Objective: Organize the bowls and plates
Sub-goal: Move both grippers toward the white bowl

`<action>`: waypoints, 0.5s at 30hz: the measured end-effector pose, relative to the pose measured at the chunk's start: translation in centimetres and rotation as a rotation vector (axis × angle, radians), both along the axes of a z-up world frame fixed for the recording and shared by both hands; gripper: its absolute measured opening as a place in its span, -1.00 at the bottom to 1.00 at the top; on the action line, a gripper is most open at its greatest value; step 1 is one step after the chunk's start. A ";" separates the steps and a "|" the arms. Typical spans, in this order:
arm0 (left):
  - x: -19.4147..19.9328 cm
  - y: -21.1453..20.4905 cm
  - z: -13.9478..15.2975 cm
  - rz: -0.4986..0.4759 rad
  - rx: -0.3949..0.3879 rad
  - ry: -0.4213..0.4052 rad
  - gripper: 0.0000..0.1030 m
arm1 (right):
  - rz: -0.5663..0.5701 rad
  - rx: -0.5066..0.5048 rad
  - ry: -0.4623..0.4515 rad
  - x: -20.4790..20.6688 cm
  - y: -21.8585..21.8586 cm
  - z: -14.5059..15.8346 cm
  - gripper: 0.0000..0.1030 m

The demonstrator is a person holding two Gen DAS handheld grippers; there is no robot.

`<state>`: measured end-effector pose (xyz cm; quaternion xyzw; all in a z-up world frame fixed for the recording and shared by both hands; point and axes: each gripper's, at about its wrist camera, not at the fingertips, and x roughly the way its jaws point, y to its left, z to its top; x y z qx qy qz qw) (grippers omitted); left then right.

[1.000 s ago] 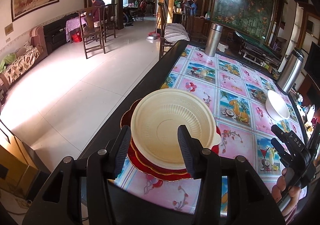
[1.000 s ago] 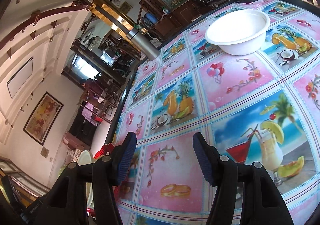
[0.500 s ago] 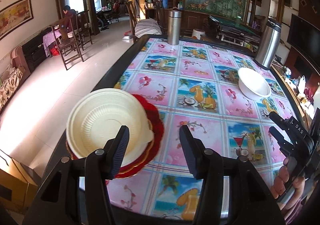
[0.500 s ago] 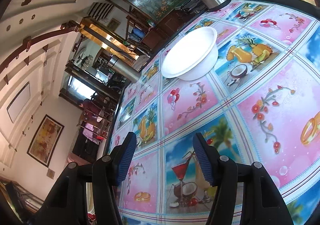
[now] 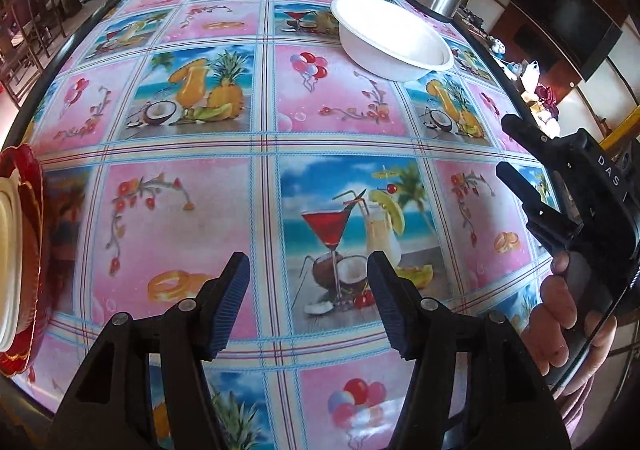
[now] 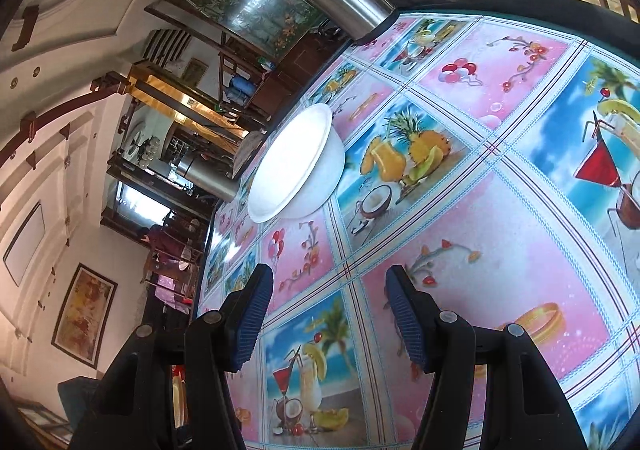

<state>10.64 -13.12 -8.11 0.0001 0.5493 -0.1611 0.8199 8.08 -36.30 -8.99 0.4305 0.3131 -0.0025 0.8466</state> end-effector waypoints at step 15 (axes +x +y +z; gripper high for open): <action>11.9 -1.3 4.2 0.154 -0.074 -0.086 0.26 | -0.153 0.112 0.000 10.0 -3.6 1.7 0.25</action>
